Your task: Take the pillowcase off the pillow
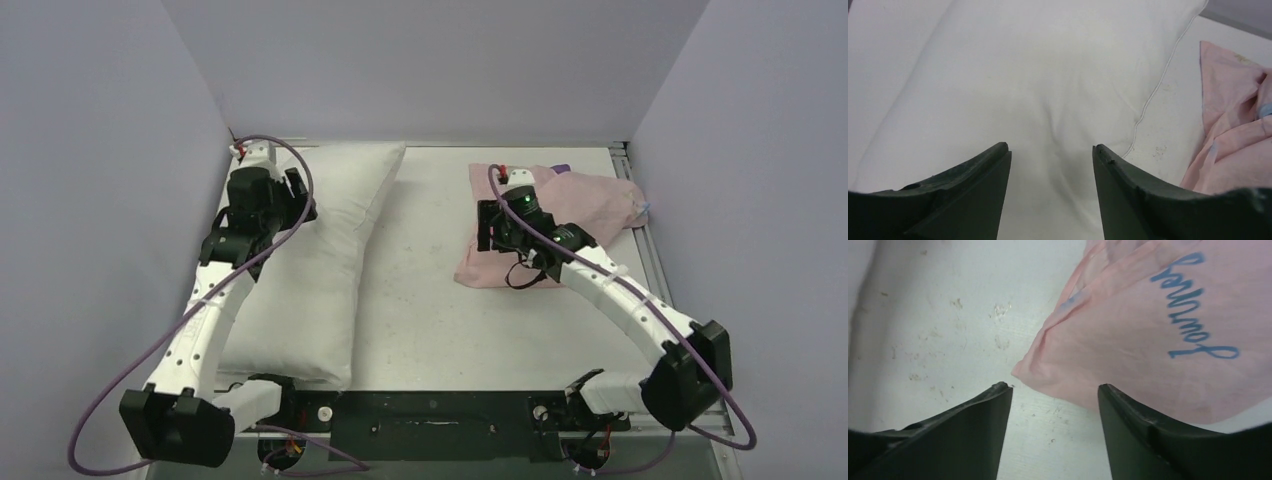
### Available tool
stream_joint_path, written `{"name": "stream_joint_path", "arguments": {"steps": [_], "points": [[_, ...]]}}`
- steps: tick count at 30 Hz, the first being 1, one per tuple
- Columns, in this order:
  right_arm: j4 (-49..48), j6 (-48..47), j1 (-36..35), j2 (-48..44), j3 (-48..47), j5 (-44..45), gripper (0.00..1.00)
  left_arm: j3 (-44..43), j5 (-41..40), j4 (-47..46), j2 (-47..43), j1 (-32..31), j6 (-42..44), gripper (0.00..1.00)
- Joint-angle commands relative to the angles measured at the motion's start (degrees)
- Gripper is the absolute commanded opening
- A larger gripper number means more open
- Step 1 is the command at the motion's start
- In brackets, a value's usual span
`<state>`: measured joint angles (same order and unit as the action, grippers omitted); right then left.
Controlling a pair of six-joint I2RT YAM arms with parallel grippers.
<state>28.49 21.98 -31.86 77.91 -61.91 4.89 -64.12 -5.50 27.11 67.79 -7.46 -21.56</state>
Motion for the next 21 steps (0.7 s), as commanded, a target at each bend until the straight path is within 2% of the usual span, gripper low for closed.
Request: {"name": "stream_joint_path", "arguments": {"steps": [1,5,6,7,8,16,21], "points": [[0.4,-1.0,0.4,-10.0,-4.7,11.1,0.74,-0.2,-2.5,-3.6,-9.6,-1.6,2.2,0.65],[2.8,-2.8,0.5,-17.1,-7.0,20.5,0.99,-0.6,-8.9,-2.0,-17.2,-6.0,5.1,0.79],[3.2,-3.2,0.4,-19.0,-7.4,22.9,0.95,-0.8,-10.2,-1.6,-19.2,-7.0,5.7,0.90],[3.7,-3.8,0.4,-20.8,-7.7,25.4,0.91,-1.1,-11.0,-0.9,-21.1,-7.6,6.1,0.96],[4.1,-4.4,0.5,-22.6,-7.9,28.6,0.90,-1.7,-11.5,0.0,-23.4,-7.8,6.7,0.98],[3.1,-7.8,0.4,-37.8,-4.3,42.8,0.90,-4.5,-20.5,5.6,-37.4,-8.0,11.5,0.96],[2.9,-8.6,0.4,-44.6,-0.3,47.0,0.90,0.2,-25.5,5.5,-47.1,-8.8,12.3,0.96]]}}
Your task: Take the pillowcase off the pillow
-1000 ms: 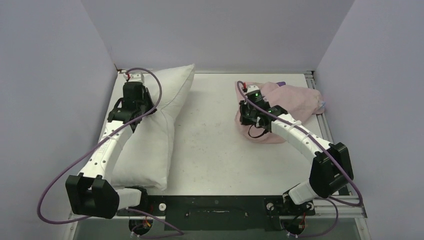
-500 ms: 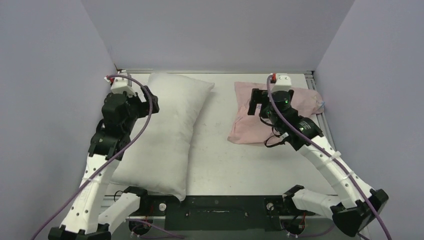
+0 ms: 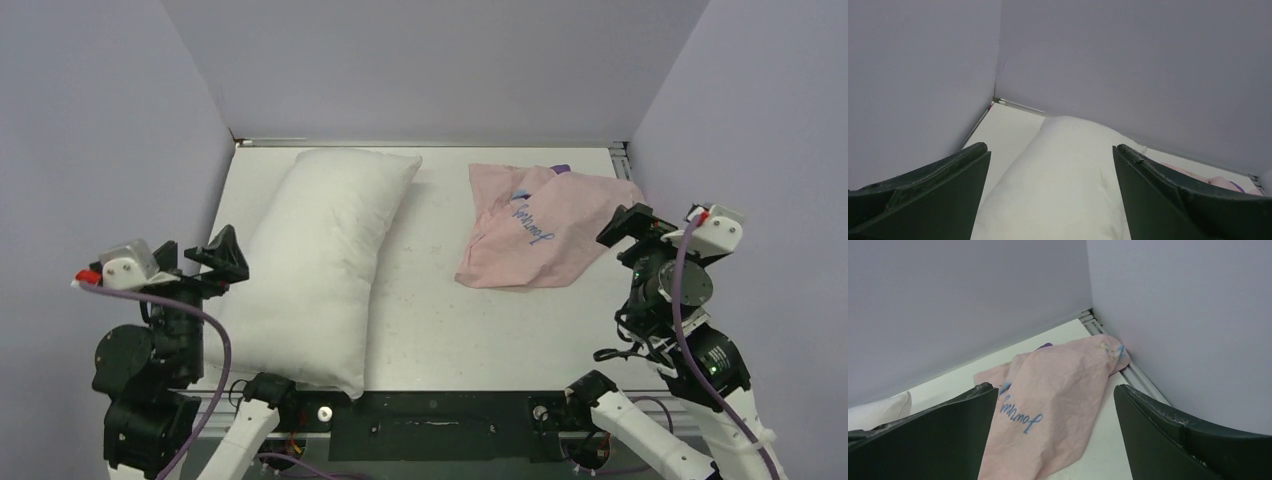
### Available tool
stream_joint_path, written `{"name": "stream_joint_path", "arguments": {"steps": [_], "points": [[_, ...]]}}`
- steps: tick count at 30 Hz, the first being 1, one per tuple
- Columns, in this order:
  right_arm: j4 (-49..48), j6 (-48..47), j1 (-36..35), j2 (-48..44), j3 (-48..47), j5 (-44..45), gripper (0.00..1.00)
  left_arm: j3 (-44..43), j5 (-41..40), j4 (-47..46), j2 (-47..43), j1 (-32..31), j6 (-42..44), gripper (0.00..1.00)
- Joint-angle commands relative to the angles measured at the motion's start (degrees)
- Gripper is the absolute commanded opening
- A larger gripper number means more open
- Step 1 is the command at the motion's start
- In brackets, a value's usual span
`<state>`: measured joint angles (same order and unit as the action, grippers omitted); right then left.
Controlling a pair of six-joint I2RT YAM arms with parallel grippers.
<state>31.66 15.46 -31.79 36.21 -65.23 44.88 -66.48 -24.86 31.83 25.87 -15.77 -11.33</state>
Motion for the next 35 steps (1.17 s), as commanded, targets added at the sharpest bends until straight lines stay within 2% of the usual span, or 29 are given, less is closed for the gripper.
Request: {"name": "stream_joint_path", "arguments": {"steps": [1,5,11,22,35], "points": [[-0.6,-2.5,0.3,-3.9,4.2,7.3,0.90,4.3,-7.2,0.5,-7.3,-0.5,2.1,0.96],[-1.7,-2.6,0.3,-7.6,8.1,8.2,0.90,12.8,-12.6,-2.3,-15.4,-0.5,0.7,0.96],[-5.7,-2.9,0.3,-13.0,13.8,10.4,0.90,22.8,-14.9,-6.7,-25.0,-0.5,-2.7,0.96],[-8.9,-3.6,0.3,-20.5,19.5,11.2,0.90,29.0,-13.3,-9.0,-25.6,0.5,-3.1,0.96],[-9.3,-3.8,0.9,-19.0,20.0,11.2,0.90,29.9,-13.1,-10.5,-25.6,0.0,-2.0,0.96]]}}
